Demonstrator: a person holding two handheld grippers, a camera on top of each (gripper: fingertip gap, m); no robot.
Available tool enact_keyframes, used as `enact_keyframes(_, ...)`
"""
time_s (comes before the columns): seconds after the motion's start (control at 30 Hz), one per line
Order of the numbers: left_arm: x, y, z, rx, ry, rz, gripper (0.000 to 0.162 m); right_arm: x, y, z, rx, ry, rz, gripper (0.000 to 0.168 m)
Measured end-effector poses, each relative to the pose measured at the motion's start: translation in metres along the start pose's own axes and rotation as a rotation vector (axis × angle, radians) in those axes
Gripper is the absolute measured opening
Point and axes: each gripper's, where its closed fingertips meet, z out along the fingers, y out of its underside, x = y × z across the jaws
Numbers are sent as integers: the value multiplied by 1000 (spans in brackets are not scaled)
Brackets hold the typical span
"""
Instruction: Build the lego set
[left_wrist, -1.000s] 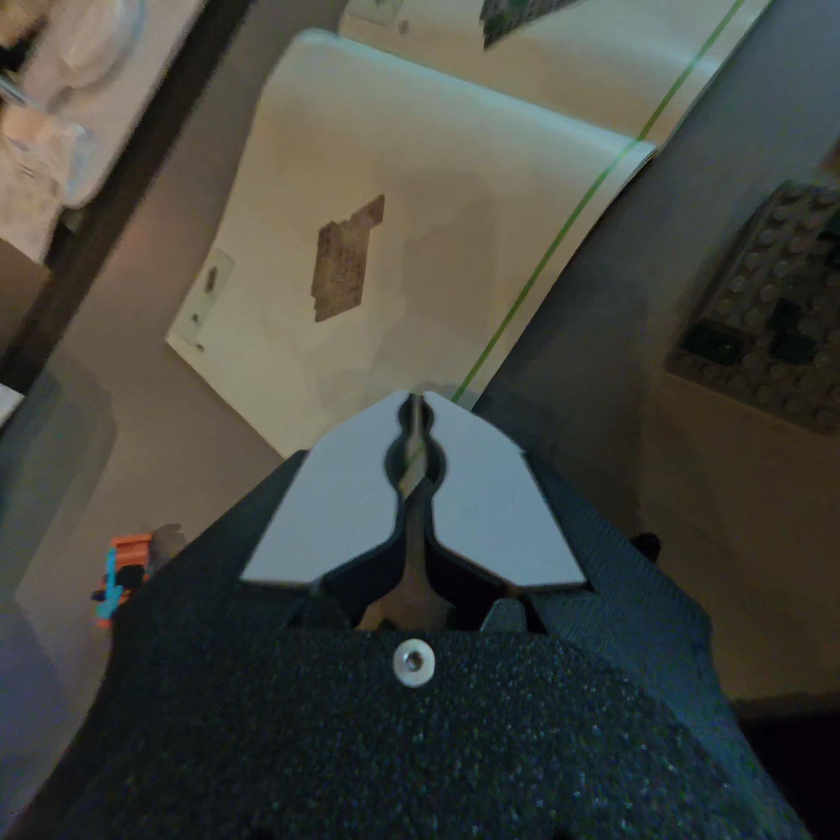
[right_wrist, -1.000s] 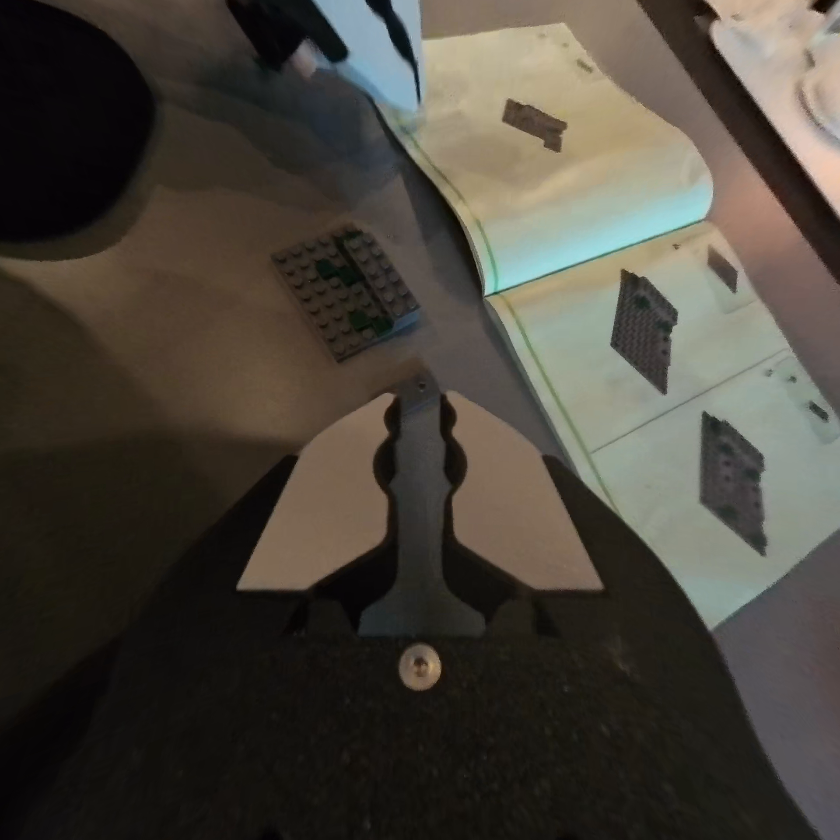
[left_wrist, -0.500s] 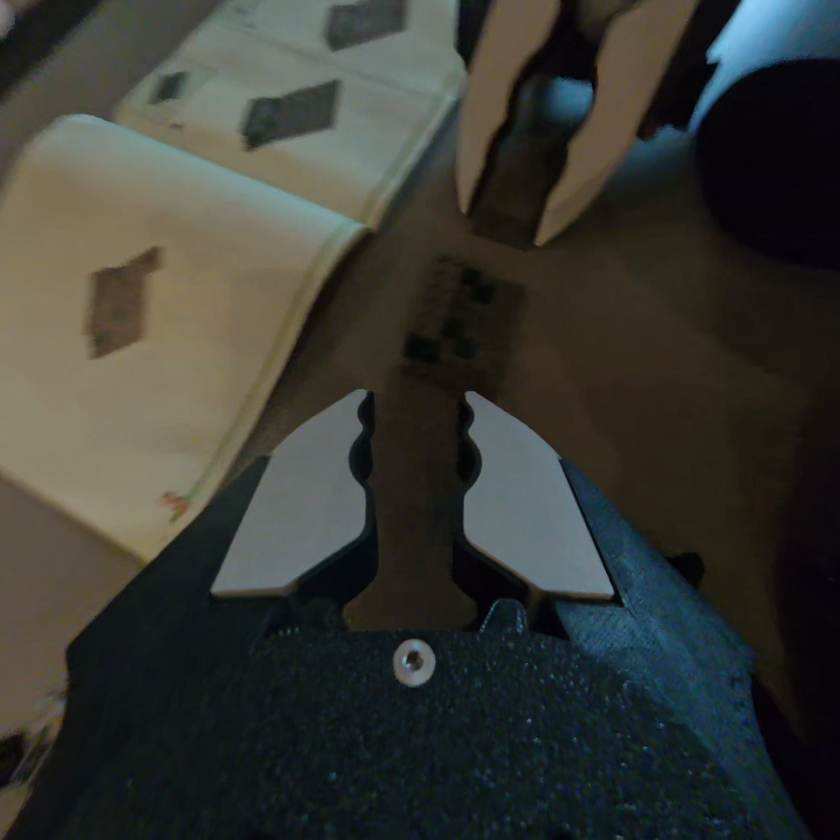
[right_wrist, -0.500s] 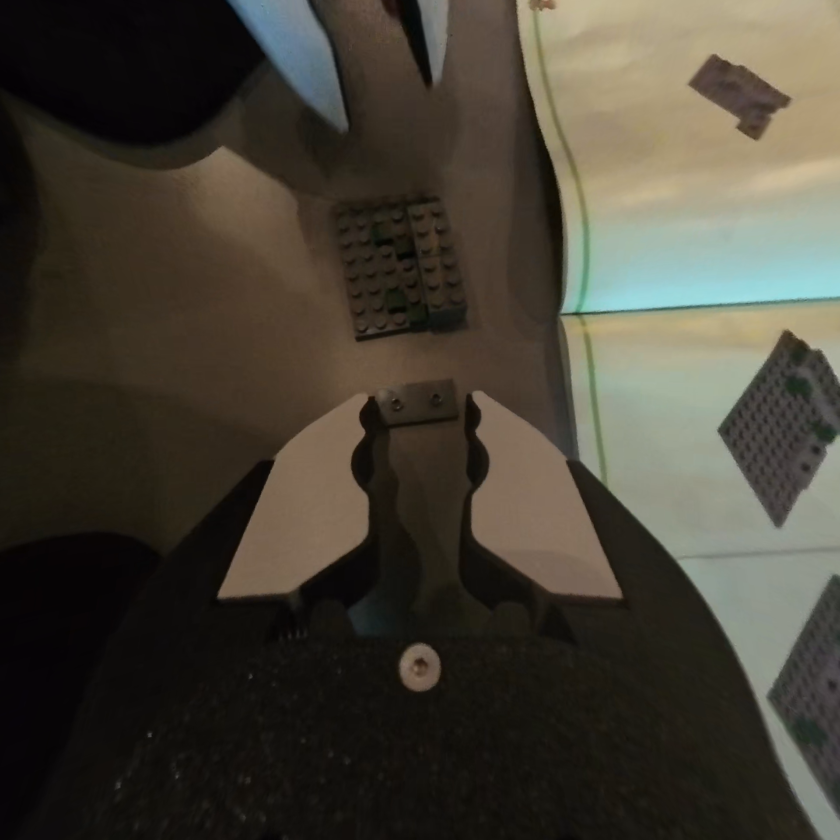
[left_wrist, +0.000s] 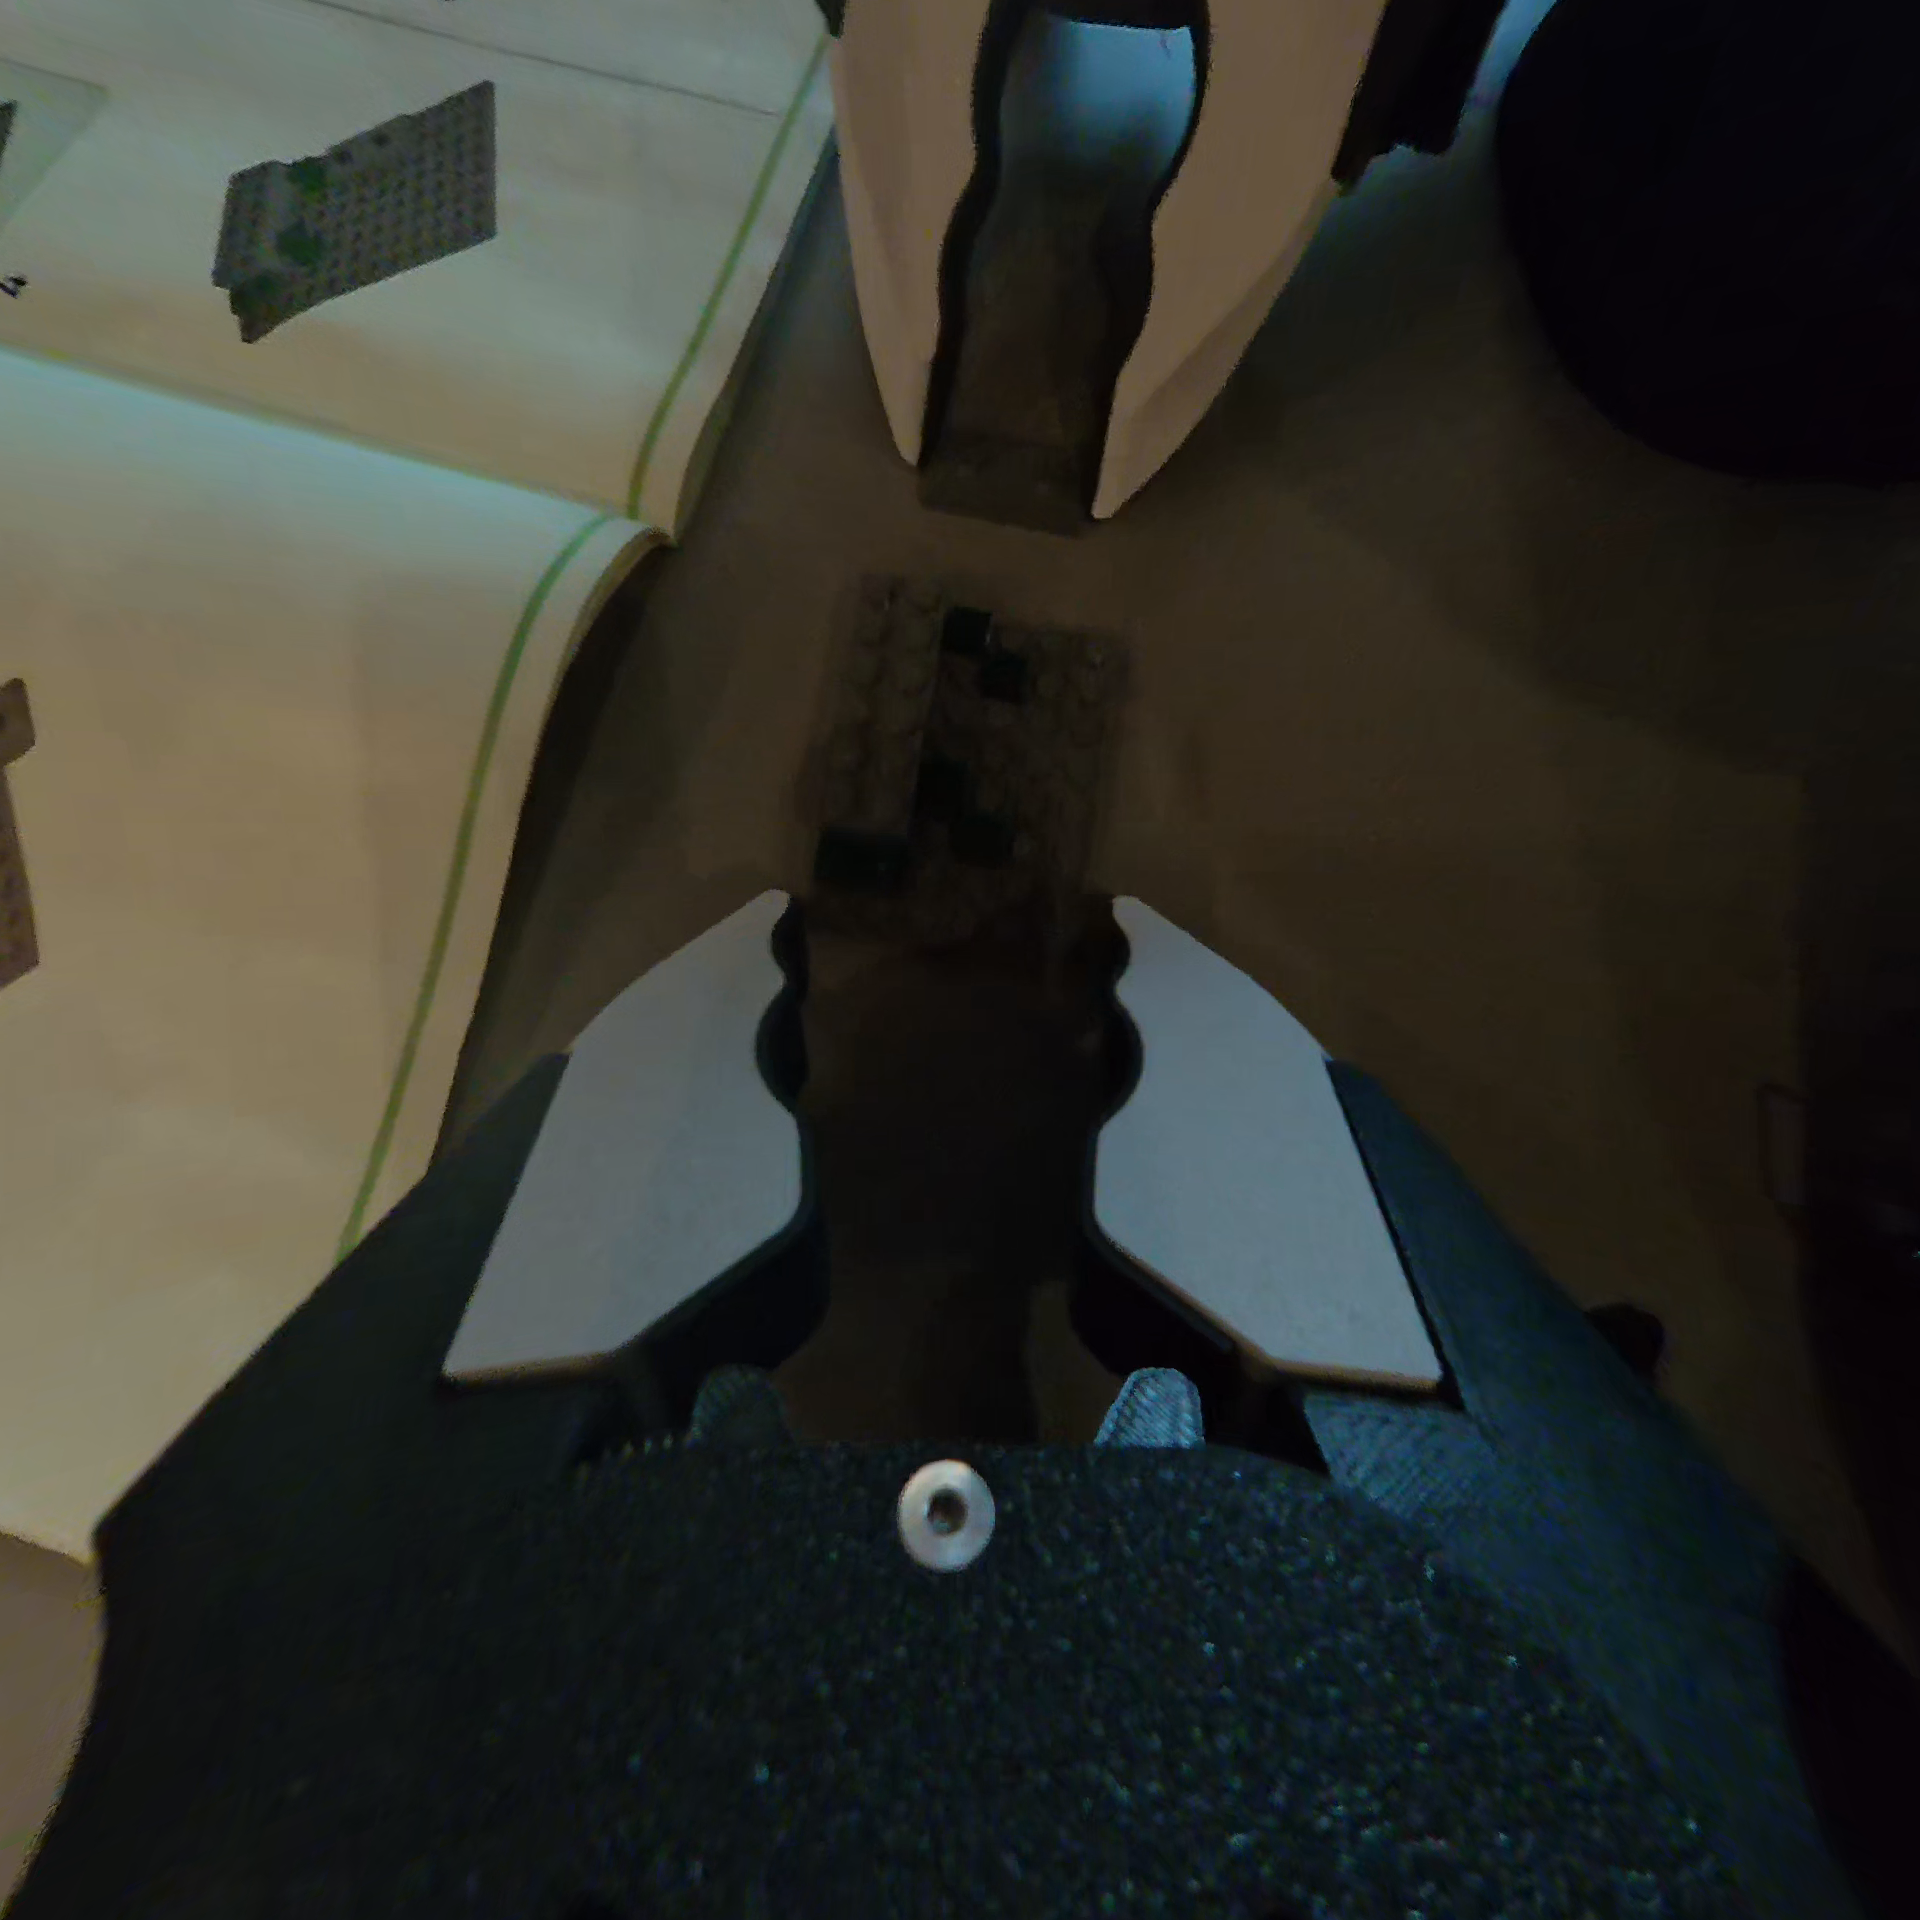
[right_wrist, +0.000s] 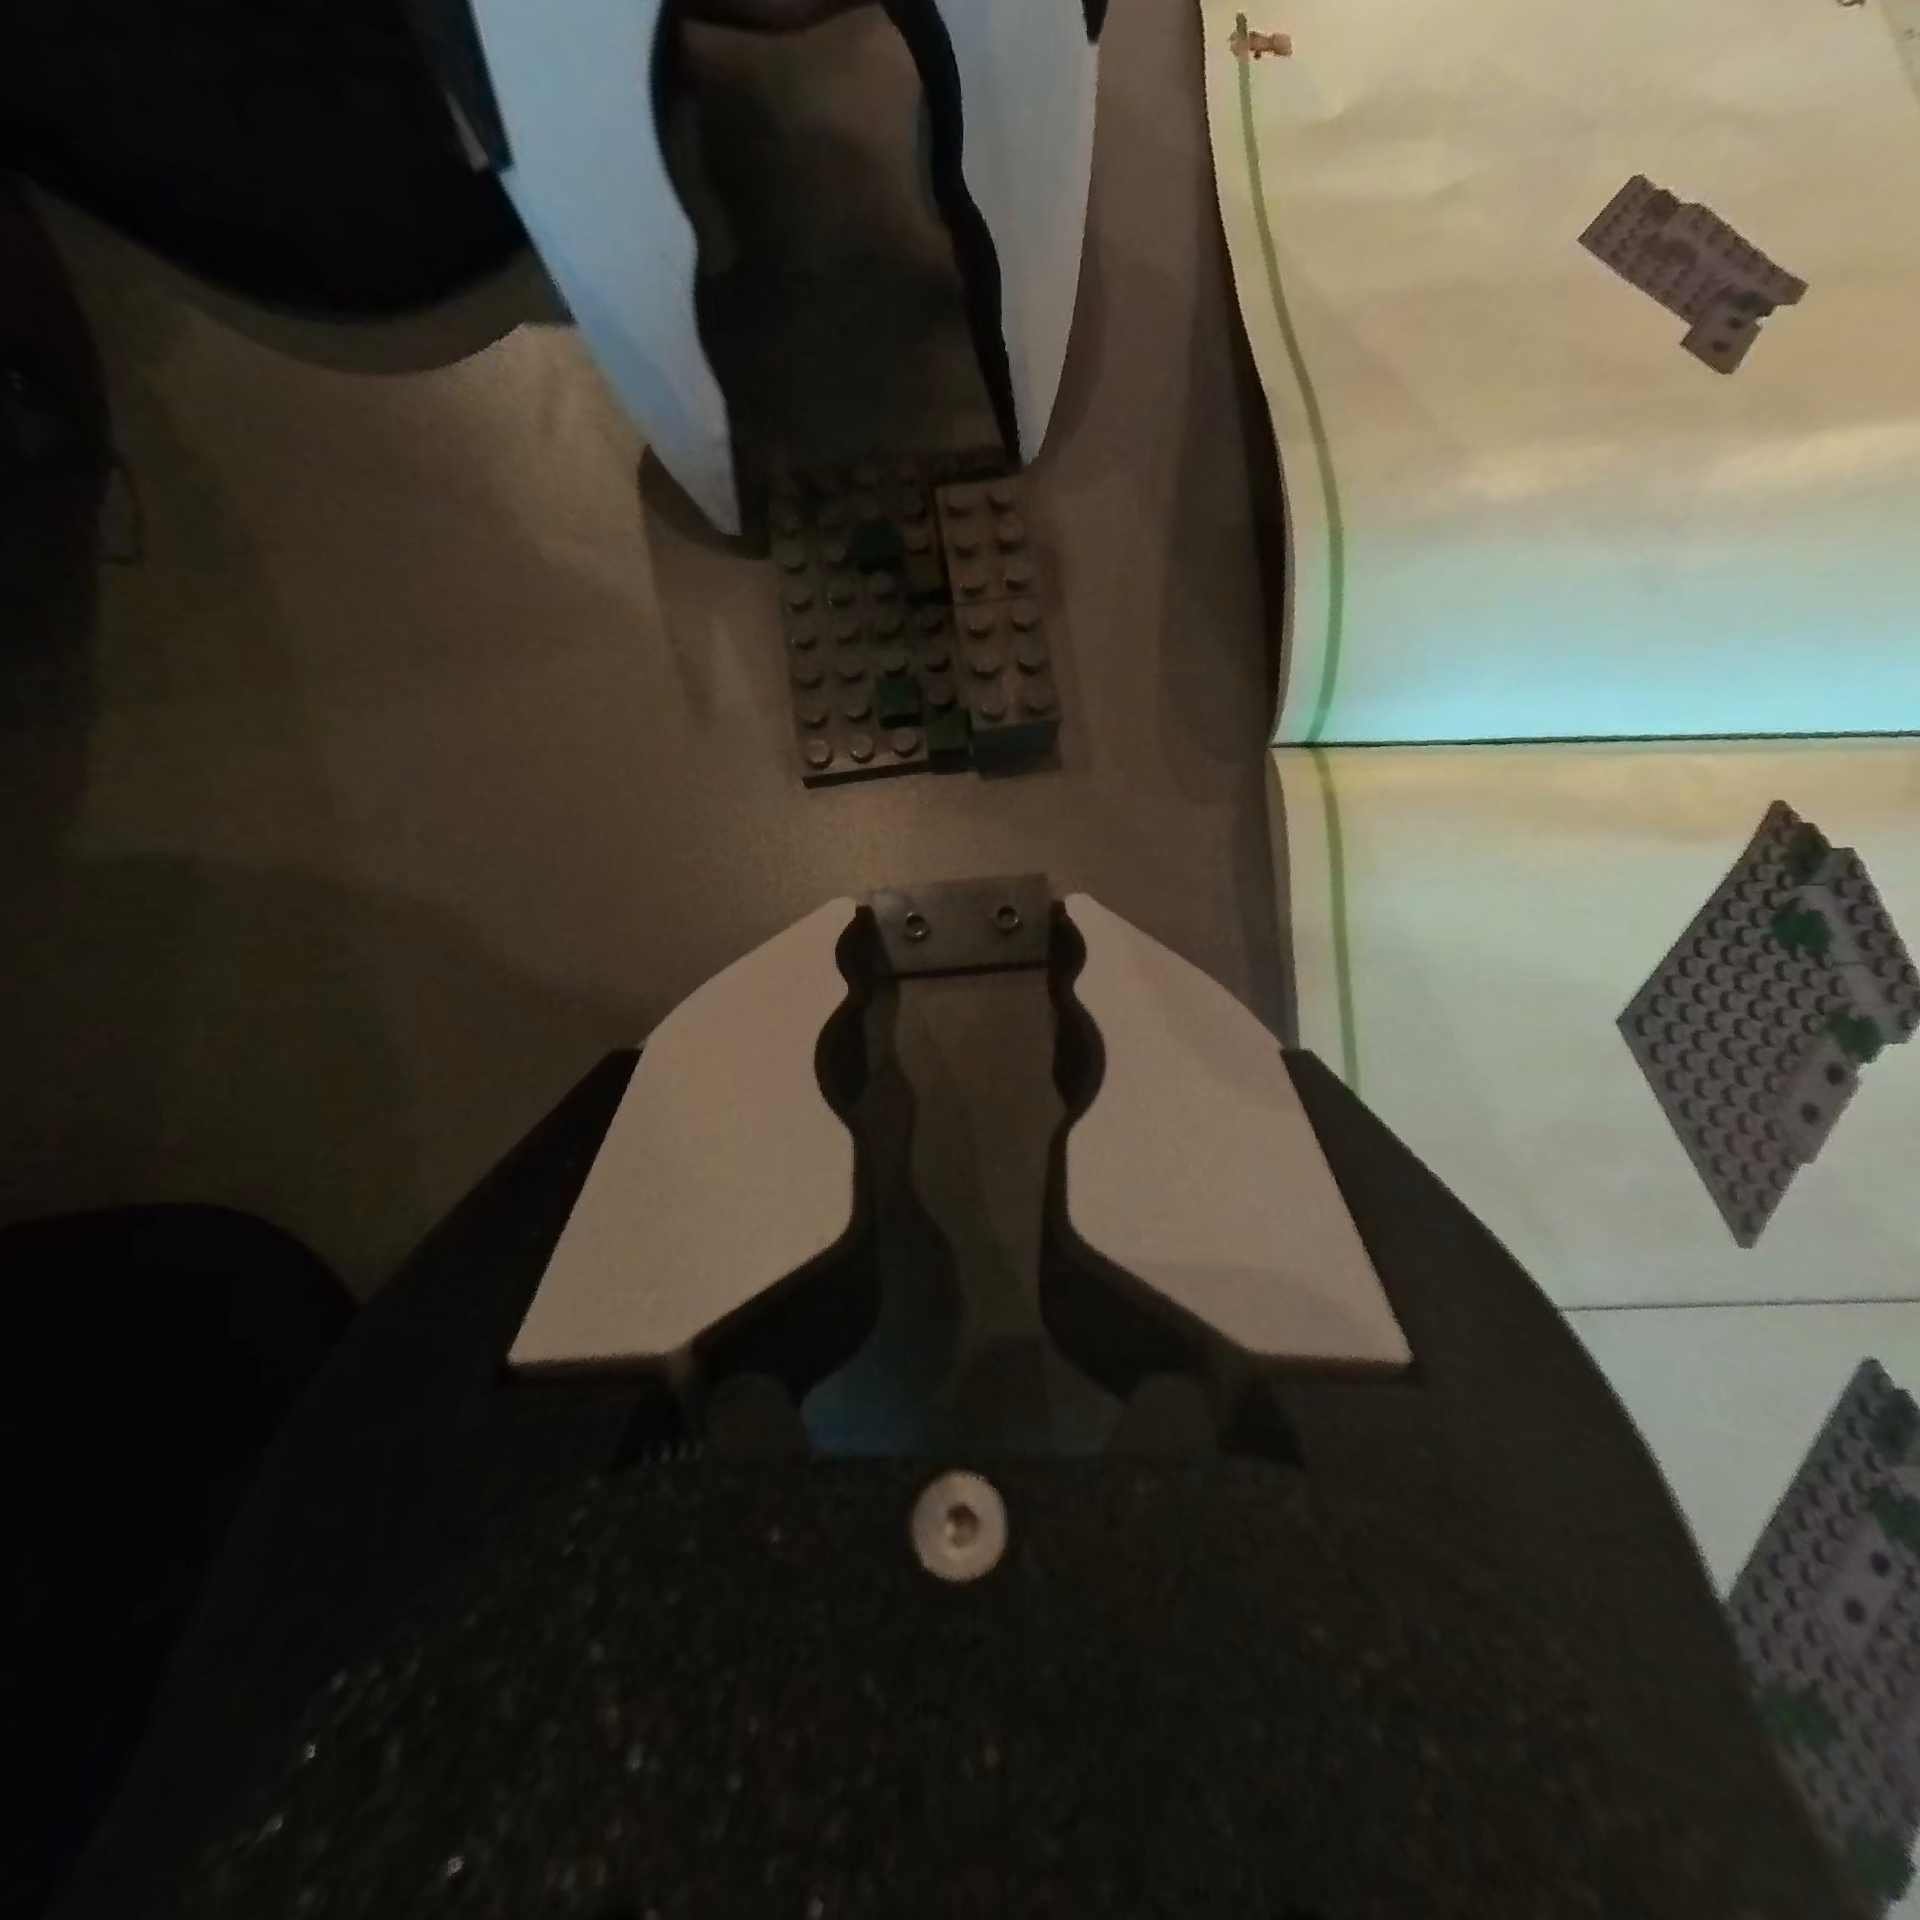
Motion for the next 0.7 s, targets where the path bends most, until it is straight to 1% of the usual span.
enact_keyframes(0.1,-1,0,0,7,-3,-4,51,-2,-1,-1,10,-3,3,32)
enact_keyframes(0.53,-3,-1,0,8,-41,-6,50,-13,-17,-10,48,17,-14,32)
enact_keyframes(0.7,-5,-1,-1,16,-55,-13,50,-13,-18,-9,36,17,-11,32)
